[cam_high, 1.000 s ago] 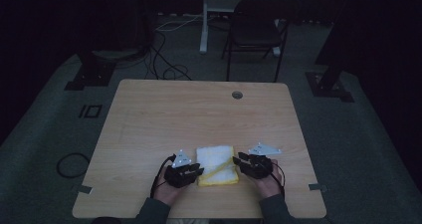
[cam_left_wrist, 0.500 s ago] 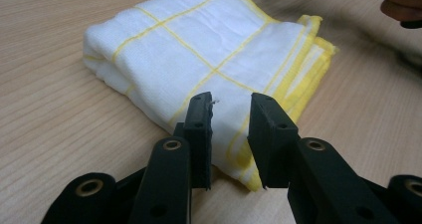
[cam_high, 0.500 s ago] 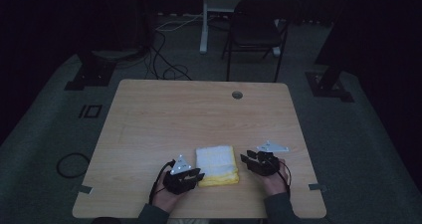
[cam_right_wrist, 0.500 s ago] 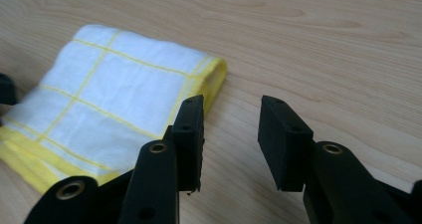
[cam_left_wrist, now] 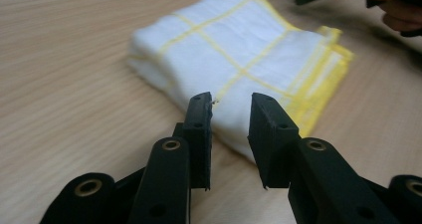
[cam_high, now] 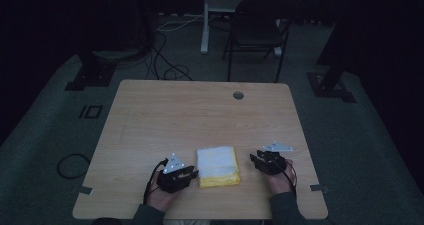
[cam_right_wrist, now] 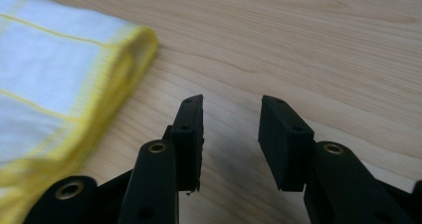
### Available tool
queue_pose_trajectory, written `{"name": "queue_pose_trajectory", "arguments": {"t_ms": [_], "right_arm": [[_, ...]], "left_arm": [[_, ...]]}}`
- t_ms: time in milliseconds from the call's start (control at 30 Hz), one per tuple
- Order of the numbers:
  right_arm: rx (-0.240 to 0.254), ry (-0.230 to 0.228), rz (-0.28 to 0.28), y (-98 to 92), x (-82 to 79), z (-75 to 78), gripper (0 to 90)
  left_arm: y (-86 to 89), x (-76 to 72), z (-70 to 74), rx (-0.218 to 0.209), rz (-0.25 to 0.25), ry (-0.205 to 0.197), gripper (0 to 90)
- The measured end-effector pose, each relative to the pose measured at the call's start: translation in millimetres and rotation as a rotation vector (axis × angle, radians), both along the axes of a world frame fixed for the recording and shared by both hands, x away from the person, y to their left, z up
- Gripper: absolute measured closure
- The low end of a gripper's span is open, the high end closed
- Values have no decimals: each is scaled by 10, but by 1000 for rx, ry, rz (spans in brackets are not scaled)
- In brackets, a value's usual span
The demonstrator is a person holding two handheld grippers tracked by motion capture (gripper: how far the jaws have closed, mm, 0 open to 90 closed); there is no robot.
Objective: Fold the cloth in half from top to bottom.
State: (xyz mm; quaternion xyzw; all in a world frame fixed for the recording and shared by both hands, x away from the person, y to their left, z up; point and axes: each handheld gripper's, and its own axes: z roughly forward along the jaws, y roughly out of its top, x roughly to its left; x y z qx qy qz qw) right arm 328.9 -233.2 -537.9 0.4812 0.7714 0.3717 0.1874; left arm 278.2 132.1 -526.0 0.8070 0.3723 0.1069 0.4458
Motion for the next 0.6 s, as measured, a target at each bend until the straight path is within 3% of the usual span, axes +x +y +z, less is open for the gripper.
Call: {"name": "queue_pose_trajectory", "arguments": {"t_ms": [167,600], "right_arm": [[-11,11,-34,-75,52,-40,612],[-8,19,-63,-151,85,-60,603]], "left_arm": [[119,91,15,-13,36,4,703],[320,263,-21,27,131,12,692]]}}
